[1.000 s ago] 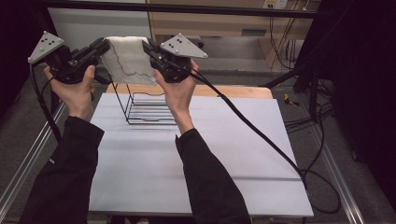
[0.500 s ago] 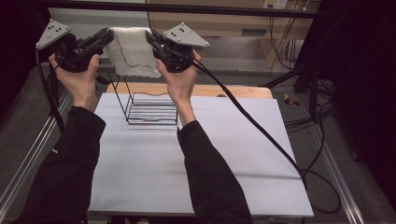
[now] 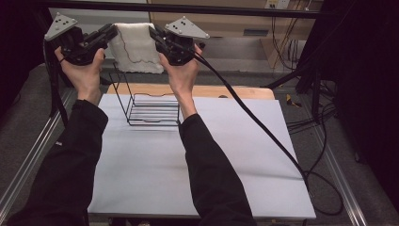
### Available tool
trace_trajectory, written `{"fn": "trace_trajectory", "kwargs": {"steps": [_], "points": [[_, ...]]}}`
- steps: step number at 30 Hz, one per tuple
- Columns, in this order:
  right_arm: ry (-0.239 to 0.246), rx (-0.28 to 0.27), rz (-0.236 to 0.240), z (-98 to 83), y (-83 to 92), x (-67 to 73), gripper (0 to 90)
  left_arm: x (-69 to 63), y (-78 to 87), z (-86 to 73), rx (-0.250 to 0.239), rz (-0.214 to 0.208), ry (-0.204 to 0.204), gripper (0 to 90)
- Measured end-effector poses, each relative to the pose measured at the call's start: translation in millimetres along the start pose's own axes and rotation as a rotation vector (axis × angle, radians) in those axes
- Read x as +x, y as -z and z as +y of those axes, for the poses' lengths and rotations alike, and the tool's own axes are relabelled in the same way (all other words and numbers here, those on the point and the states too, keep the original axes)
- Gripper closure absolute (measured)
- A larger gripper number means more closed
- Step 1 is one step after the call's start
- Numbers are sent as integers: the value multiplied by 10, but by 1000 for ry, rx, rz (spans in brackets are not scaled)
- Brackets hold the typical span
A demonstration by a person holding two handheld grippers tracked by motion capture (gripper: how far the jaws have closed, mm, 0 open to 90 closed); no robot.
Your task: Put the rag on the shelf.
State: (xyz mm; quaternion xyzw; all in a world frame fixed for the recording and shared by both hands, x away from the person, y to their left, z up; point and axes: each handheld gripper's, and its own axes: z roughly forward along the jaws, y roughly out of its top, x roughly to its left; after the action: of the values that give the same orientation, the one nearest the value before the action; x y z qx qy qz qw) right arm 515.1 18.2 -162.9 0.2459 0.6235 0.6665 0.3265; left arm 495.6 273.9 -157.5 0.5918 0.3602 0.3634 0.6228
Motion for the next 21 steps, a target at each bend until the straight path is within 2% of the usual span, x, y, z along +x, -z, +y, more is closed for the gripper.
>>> {"fn": "trace_trajectory", "kwargs": {"steps": [8,12,18,21], "points": [[-8,9,3,-29,-109,-57,821,76,-65,-13,6,8,-6,826],[-6,28,1,-86,-160,-59,821,121,-85,-72,13,6,-7,826],[-7,40,5,-141,-203,-54,821,186,-104,-169,23,-2,18,826],[-3,48,3,-166,-229,-70,821,195,-117,-189,30,0,10,826]]}}
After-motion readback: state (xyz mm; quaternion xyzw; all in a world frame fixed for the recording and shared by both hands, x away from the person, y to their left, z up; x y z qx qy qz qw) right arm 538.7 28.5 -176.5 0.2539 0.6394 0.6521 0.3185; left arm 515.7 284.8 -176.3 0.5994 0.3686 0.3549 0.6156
